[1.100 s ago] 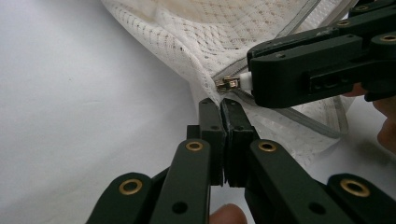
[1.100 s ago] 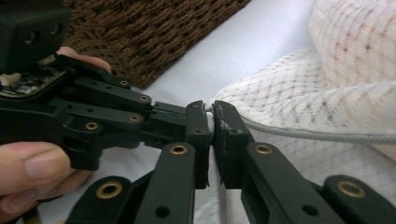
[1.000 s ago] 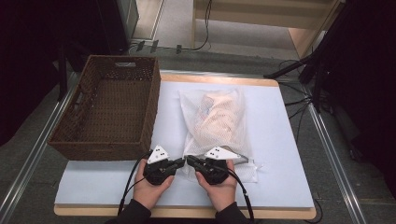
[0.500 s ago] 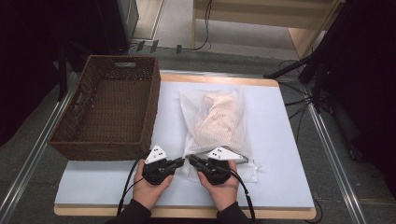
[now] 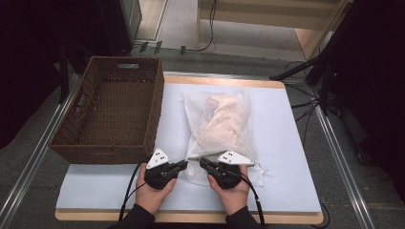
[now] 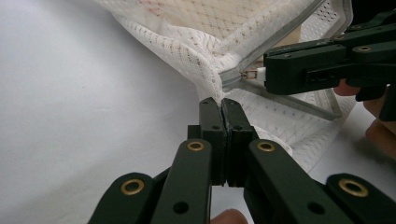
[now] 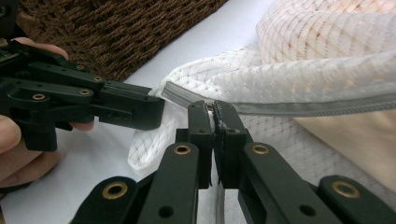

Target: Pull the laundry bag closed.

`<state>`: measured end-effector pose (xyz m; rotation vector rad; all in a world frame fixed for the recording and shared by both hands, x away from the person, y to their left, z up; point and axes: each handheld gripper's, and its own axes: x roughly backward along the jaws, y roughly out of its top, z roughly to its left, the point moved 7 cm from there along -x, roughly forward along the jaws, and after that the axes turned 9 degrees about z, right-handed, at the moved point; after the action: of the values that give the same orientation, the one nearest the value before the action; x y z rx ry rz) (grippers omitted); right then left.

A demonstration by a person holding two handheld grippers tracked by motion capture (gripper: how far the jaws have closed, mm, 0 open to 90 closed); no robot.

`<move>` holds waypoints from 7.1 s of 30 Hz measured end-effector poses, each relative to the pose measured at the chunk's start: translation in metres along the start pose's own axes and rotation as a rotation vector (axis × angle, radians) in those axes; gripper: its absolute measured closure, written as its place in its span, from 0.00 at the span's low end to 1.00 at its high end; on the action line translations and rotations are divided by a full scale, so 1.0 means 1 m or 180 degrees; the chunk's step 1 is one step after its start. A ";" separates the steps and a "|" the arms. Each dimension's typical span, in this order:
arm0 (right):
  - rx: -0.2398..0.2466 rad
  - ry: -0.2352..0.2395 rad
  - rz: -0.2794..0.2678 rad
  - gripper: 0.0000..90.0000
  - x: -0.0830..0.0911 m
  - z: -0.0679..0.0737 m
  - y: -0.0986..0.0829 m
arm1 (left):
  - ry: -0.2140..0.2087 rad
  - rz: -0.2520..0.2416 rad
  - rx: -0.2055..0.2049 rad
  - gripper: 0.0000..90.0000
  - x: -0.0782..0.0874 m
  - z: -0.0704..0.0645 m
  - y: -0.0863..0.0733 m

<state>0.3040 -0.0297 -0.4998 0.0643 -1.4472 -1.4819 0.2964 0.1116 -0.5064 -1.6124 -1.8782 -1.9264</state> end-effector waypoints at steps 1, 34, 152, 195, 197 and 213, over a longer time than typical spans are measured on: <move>-0.0002 -0.0004 -0.0008 0.97 0.001 0.000 0.000 | 0.0000 -0.0010 0.0000 1.00 0.000 0.000 0.000; 0.0051 -0.0092 -0.0092 0.97 0.026 -0.019 -0.009 | -0.0043 -0.0136 -0.0003 0.99 0.005 -0.001 0.000; -0.0435 -0.0512 -0.0163 0.97 0.092 -0.099 -0.045 | -0.0008 0.0009 0.0372 0.99 -0.013 -0.004 0.008; -0.0616 -0.0852 -0.0154 0.97 0.117 -0.142 -0.060 | 0.0109 0.0010 0.0409 0.99 -0.012 -0.001 0.007; -0.0624 -0.0842 -0.0158 0.97 0.118 -0.142 -0.060 | 0.0107 0.0011 0.0410 0.99 -0.012 -0.001 0.007; -0.0517 -0.0734 -0.0227 0.21 0.119 -0.141 -0.056 | 0.0057 -0.0277 0.0371 0.25 0.005 0.002 0.010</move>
<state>0.3049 -0.2220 -0.5132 -0.1611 -1.5128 -1.7046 0.3014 0.1135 -0.4959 -1.5005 -2.0444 -1.8167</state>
